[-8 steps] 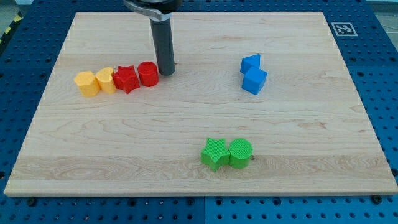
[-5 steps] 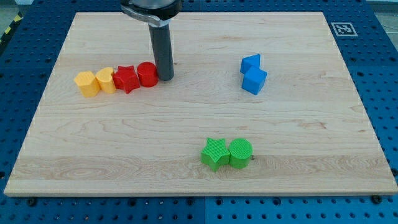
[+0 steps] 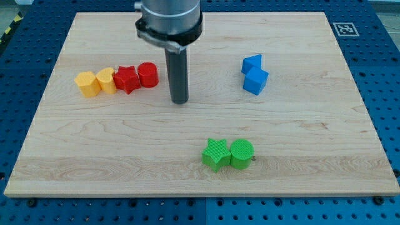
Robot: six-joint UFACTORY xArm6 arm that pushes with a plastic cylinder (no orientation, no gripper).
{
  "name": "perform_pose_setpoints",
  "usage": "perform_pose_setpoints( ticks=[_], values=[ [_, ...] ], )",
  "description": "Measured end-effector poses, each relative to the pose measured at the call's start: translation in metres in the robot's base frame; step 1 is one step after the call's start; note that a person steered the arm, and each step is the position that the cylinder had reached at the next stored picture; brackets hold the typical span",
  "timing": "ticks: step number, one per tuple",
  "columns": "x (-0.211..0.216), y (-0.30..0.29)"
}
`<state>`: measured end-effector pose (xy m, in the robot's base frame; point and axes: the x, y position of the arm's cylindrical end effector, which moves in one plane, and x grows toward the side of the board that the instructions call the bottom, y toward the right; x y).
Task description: Separate the green circle from the green star
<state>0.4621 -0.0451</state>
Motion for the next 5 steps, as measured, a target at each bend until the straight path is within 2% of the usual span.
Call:
perform_pose_setpoints(
  ticks=[2, 4, 5],
  values=[
    [0.006, -0.003],
    [0.046, -0.045],
    [0.080, -0.054]
  ],
)
